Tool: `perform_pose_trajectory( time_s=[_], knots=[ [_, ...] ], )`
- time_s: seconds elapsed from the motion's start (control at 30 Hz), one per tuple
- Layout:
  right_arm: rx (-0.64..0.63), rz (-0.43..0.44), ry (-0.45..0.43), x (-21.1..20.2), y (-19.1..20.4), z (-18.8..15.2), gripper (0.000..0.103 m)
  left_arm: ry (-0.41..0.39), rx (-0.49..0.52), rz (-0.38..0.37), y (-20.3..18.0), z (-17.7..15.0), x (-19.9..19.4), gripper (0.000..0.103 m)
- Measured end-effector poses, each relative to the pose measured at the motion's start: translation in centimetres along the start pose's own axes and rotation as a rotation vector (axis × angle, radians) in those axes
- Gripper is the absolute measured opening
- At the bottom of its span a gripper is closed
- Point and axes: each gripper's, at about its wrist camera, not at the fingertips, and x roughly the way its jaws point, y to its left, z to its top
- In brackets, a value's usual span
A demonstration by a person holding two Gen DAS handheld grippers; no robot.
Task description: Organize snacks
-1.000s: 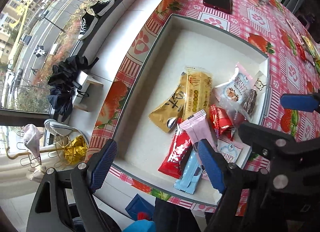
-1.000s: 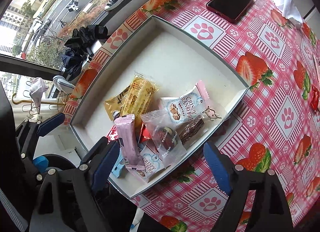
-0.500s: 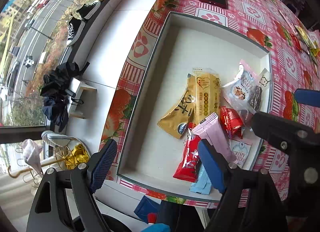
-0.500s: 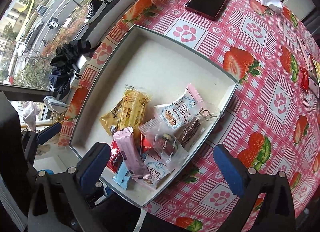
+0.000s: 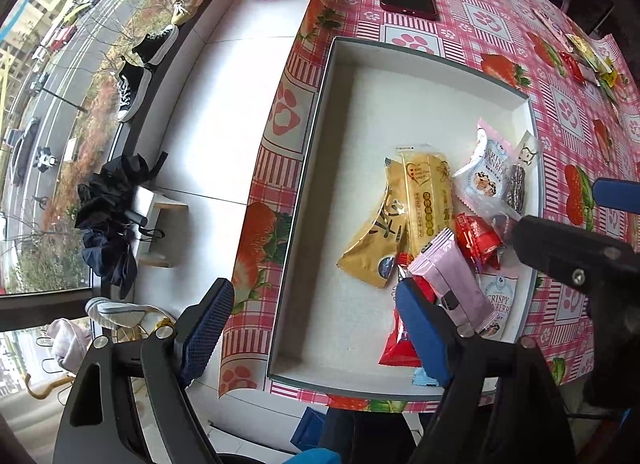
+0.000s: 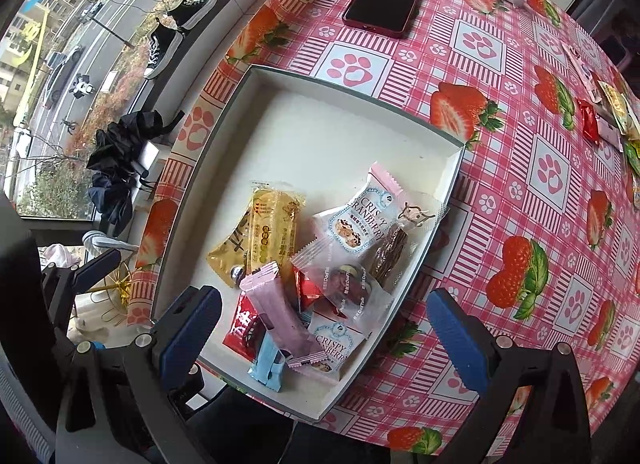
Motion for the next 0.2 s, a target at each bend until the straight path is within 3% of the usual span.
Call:
perform_pose_trajectory(
  time_s=[0.2],
  knots=[
    [0.014, -0.005, -0.005, 0.00, 0.56, 0.11, 0.103, -0.025, 0.009, -0.061, 0.86, 0.12, -0.33, 0.085]
  ],
)
